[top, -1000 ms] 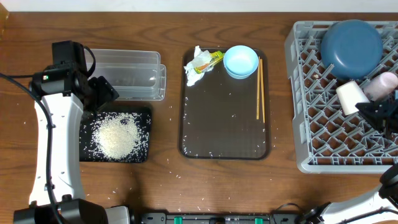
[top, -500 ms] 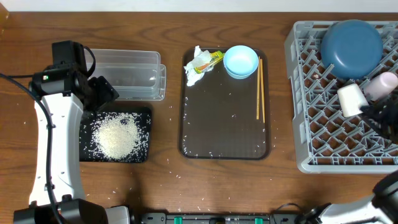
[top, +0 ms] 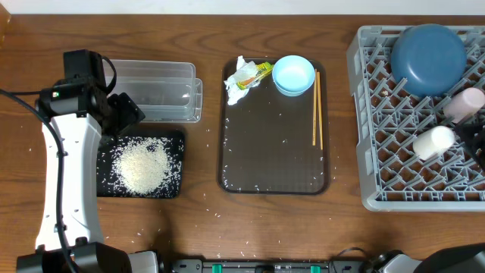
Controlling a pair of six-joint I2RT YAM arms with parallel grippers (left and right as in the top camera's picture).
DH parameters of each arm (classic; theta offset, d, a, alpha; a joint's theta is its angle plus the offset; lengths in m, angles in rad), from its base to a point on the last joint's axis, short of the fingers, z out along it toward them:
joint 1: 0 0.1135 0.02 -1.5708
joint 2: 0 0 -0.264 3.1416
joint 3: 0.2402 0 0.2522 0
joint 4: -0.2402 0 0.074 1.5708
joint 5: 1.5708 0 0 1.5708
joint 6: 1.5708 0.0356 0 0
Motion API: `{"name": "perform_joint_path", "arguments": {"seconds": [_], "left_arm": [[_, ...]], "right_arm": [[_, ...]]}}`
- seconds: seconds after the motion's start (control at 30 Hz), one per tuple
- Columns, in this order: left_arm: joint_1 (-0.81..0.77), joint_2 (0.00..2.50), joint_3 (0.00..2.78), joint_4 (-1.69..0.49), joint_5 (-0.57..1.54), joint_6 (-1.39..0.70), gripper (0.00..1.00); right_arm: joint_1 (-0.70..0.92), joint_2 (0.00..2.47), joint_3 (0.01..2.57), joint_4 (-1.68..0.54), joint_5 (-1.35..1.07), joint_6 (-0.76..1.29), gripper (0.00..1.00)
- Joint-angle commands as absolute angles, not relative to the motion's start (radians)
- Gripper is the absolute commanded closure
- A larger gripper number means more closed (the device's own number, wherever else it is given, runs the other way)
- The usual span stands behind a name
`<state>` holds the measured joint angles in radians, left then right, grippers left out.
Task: Sort waste into correct bins and load items into the dishwasher rack
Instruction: 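Lower the white cup into the rack and open the right gripper, then move the right gripper to the chopsticks on the tray and grasp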
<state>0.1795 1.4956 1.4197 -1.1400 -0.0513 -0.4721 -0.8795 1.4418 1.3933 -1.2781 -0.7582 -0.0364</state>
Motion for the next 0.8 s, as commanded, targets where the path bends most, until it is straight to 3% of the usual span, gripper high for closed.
{"name": "perform_joint_path", "arguments": {"seconds": [0.0,0.2,0.37,0.57,0.77], "left_arm": [[0.181,1.481,1.418,-1.140,-0.052,-0.477,0.10],[0.181,1.481,1.418,-1.140,-0.052,-0.477,0.10],[0.181,1.481,1.418,-1.140,-0.052,-0.477,0.10],[0.181,1.481,1.418,-1.140,-0.052,-0.477,0.10],[0.181,1.481,1.418,-1.140,-0.052,-0.477,0.10]], "right_arm": [[-0.871,1.400,1.407,-1.277,-0.789,-0.012,0.53],[-0.727,1.358,1.407,-1.272,-0.812,-0.017,0.53],[-0.484,1.354,1.407,-1.229,-0.765,-0.010,0.53],[-0.124,1.365,1.407,-1.098,-0.375,0.238,0.51],[0.179,1.459,1.407,-0.998,-0.026,0.424,0.59]]}}
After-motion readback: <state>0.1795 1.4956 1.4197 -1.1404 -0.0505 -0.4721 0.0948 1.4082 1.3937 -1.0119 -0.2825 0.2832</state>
